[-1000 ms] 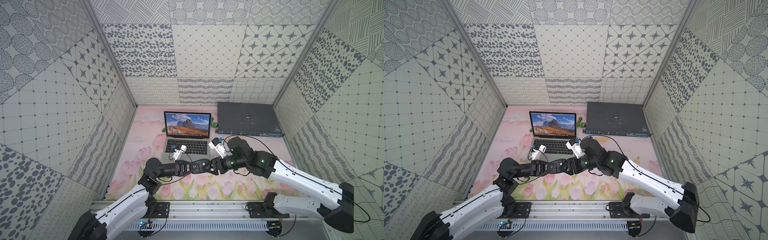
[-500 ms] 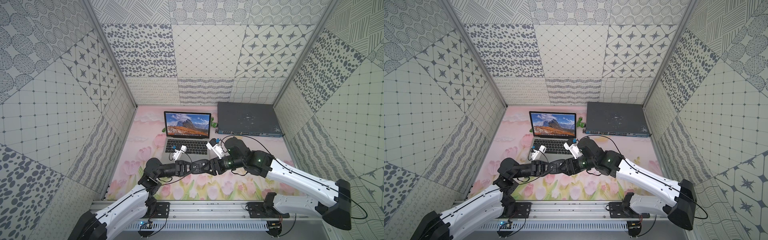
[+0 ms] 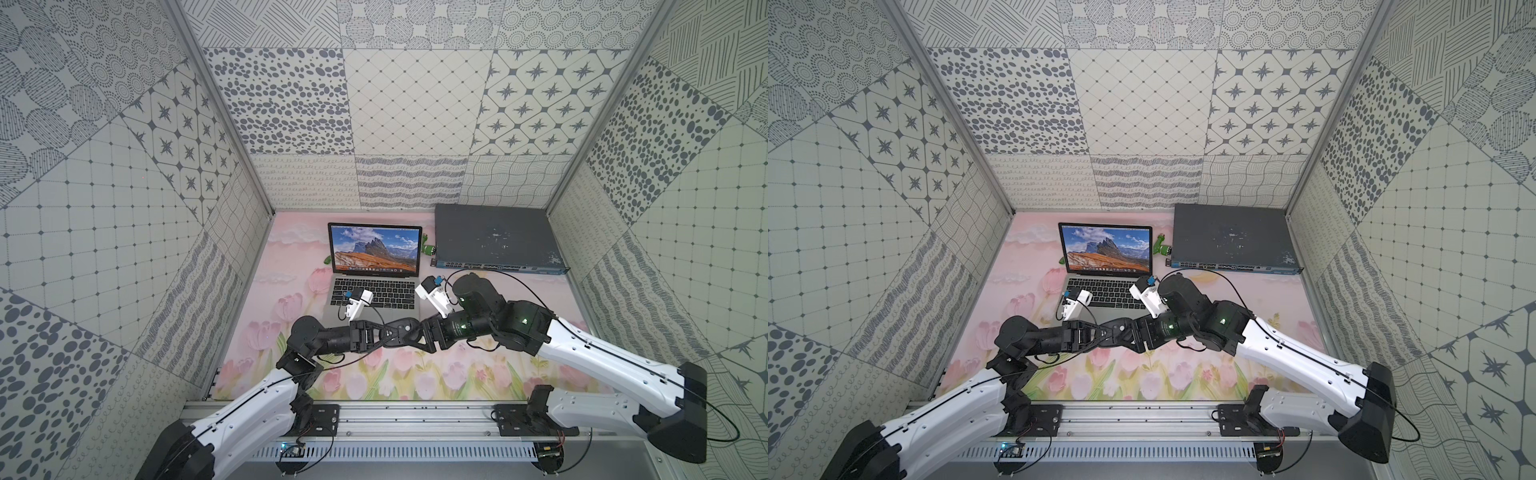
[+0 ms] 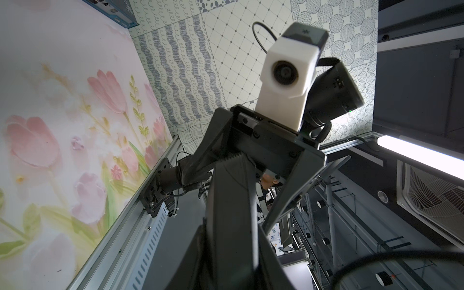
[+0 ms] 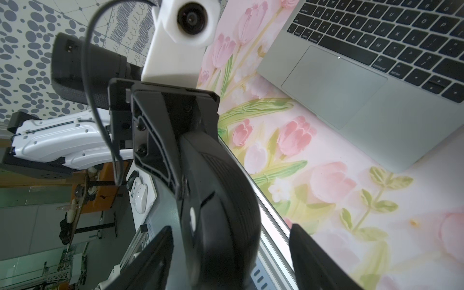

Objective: Remove the wireless mouse receiver from the laptop
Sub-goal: Close the lid on the mouse.

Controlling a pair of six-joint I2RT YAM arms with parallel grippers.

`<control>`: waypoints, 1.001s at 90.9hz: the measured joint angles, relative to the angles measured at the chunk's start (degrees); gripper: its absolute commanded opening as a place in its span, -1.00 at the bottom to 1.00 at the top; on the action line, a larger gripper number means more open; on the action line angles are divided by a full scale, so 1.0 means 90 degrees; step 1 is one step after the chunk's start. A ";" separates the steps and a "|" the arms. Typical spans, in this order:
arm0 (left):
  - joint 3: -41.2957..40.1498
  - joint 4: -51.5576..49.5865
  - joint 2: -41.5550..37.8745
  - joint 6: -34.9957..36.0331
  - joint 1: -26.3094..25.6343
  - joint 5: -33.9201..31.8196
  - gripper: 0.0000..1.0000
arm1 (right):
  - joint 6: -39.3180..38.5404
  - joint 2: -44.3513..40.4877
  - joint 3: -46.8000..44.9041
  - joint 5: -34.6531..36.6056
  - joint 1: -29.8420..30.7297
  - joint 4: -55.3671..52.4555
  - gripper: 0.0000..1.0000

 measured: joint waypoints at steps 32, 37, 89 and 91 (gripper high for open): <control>0.0000 0.0180 0.0005 0.0000 0.0000 0.0002 -0.57 | -0.0027 -0.0833 0.0000 -0.0306 -0.0461 -0.0155 0.41; 0.0000 0.0187 0.0005 0.0000 0.0000 0.0002 -0.58 | -0.0039 -0.0869 0.0000 -0.0299 -0.0500 -0.0197 0.34; 0.0000 0.0197 -0.0022 0.0000 0.0000 0.0002 -0.58 | -0.0039 -0.0687 -0.0002 -0.0168 -0.0556 -0.0457 -0.07; 0.0000 0.0197 -0.0024 0.0000 0.0000 0.0002 -0.58 | -0.0039 -0.0673 -0.0002 -0.0170 -0.0556 -0.0454 -0.08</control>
